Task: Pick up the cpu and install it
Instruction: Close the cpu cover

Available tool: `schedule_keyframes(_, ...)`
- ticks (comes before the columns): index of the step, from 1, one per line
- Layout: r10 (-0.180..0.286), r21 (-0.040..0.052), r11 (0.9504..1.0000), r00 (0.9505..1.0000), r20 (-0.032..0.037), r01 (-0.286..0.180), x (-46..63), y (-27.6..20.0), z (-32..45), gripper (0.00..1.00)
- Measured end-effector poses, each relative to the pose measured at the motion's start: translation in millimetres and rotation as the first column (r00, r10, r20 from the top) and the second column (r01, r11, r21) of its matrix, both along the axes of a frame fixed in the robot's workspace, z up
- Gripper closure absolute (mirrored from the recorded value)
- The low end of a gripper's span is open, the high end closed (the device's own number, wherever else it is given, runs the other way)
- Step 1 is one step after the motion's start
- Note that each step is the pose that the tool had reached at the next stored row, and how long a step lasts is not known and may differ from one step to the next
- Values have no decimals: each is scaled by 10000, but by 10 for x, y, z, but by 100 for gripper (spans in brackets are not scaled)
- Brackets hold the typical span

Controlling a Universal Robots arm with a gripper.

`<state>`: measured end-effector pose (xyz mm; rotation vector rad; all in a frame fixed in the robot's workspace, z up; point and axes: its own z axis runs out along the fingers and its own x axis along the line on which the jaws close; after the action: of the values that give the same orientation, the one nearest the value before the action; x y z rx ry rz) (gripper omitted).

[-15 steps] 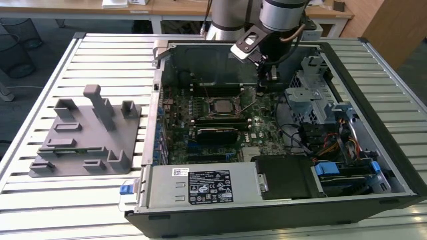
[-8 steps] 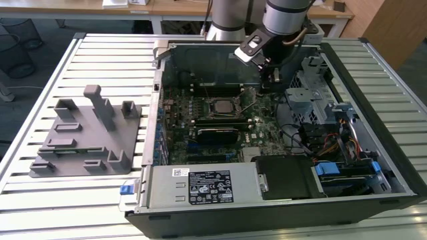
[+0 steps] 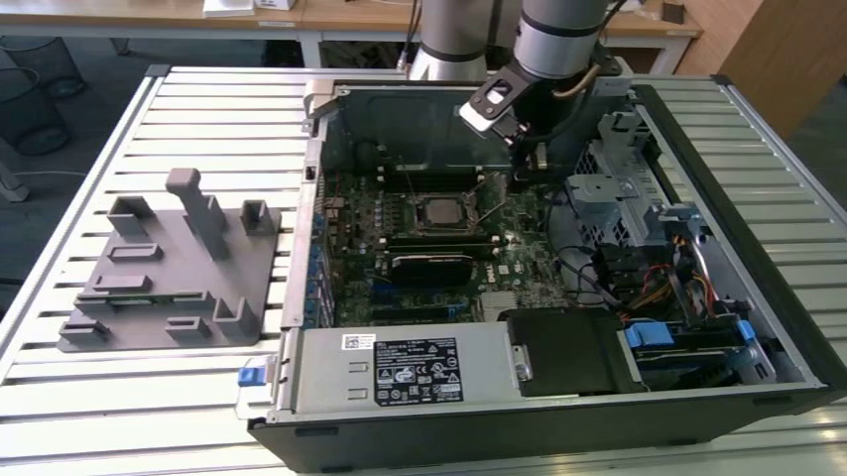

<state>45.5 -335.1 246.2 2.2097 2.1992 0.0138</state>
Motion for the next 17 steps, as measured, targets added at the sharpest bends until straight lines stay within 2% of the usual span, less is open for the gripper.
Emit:
schedule_keyframes(6, -1, -1, 10000, 10000, 0, 1, -164, -1, -8, 89)
schedule_keyframes(17, -1, 0, 10000, 10000, 0, 1, -313, 4, -30, 89)
